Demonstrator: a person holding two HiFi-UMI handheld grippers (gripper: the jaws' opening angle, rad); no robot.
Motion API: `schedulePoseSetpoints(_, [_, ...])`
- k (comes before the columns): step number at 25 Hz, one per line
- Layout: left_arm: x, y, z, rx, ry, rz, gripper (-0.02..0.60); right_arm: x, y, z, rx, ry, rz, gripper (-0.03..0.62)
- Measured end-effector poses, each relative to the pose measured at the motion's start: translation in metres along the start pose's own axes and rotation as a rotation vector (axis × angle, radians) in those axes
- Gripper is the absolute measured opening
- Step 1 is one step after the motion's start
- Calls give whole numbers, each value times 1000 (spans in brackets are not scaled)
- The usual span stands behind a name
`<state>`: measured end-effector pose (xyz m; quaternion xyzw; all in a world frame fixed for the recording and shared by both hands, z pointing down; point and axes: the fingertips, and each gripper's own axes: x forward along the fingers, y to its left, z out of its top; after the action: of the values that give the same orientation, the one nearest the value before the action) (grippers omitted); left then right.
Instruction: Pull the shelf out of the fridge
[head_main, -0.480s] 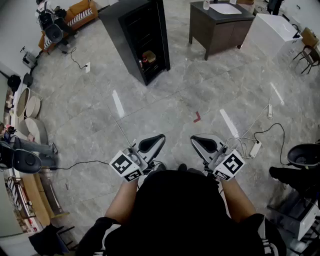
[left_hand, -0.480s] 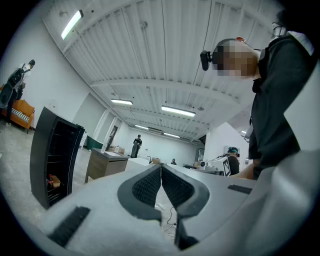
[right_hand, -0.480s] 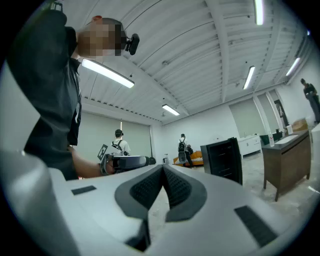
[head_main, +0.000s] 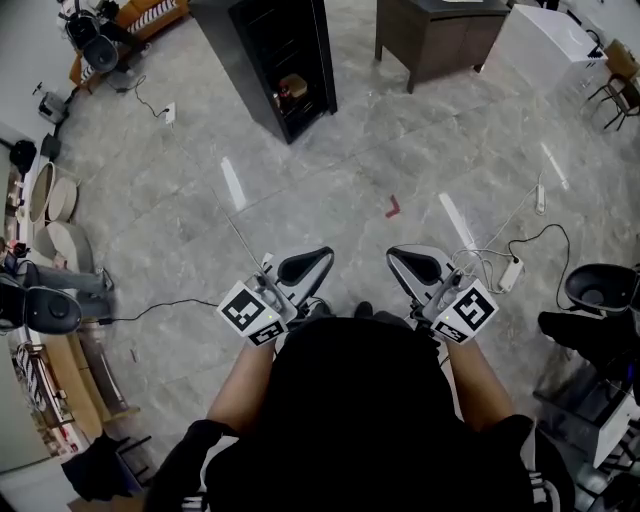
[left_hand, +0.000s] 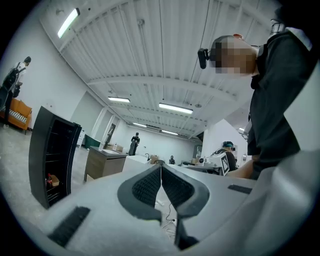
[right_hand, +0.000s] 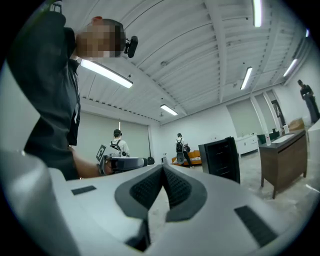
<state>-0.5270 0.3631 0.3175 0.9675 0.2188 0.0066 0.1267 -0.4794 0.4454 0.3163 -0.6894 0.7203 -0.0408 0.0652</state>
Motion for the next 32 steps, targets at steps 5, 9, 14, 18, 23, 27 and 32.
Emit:
schedulePoseSetpoints(5, [1, -8, -6, 15, 12, -2, 23, -6, -1, -5, 12, 12, -17, 25])
schedulePoseSetpoints(9, [-3, -6, -2, 12, -2, 2, 23, -7, -12, 1, -15, 7, -46, 26])
schedulePoseSetpoints(14, [-2, -9, -2, -19, -19, 5, 23, -22, -25, 14, -40, -19, -58, 26])
schedulePoseSetpoints(18, [7, -12, -4, -19, -6, 5, 23, -38, -40, 15, -56, 3, -66, 26])
schedulePoseSetpoints(23, [10, -11, -3, -17, -4, 13, 23, -48, -42, 12, -31, -7, -55, 26])
schedulePoseSetpoints(27, [13, -7, -3, -22, -6, 26, 23, -53, -41, 6, 6, -24, -59, 26])
schedulePoseSetpoints(32, [21, -10, -7, 1, 32, 6, 23, -64, -49, 4, 25, -23, -102, 26])
